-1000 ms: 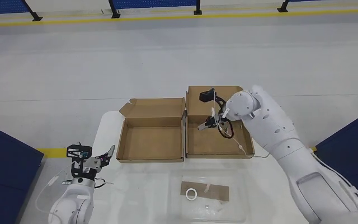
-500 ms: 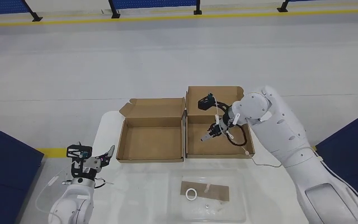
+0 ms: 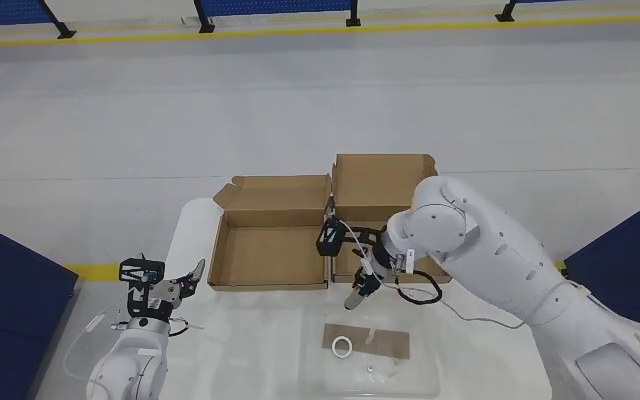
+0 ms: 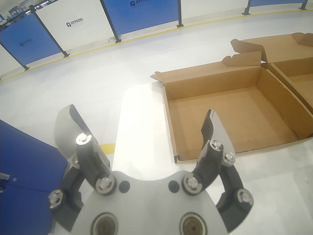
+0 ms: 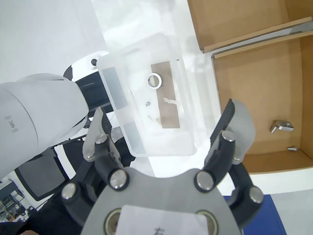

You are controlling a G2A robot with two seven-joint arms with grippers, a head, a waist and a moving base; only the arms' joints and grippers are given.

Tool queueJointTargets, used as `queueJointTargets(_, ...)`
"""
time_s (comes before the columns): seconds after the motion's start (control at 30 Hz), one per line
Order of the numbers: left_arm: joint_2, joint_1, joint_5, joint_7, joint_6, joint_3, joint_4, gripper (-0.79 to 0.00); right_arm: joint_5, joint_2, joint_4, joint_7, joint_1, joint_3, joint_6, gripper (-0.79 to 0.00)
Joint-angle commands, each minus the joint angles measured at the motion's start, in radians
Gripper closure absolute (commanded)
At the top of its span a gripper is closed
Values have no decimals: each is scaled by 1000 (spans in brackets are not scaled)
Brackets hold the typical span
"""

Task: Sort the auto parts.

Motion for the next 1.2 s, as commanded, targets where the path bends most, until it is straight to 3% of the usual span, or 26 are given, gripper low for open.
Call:
queueJointTargets(0.0, 0, 0, 0, 0, 0, 0, 0, -785, -6, -1, 1, 0, -1, 2, 0, -785)
queueJointTargets(0.2, 0, 0, 0, 0, 0, 0, 0, -785, -6, -1, -7, -5, -5, -3, -4, -785)
queueJointTargets(0.37, 0, 0, 0, 0, 0, 0, 0, -785, -70, 6, -130, -19, -6, -154, -19, -785)
queueJointTargets(0.7, 0, 0, 0, 0, 0, 0, 0, -785, -24, 37, -166, -29, 67, -383, -29, -785)
queueJointTargets(1.0, 0, 0, 0, 0, 0, 0, 0, -785, -25, 37, -161, -35, 77, -389, -35, -785)
queueJointTargets(1.17, 0, 0, 0, 0, 0, 0, 0, -785, -130, 25, -136, -50, 43, -428, 10, -785)
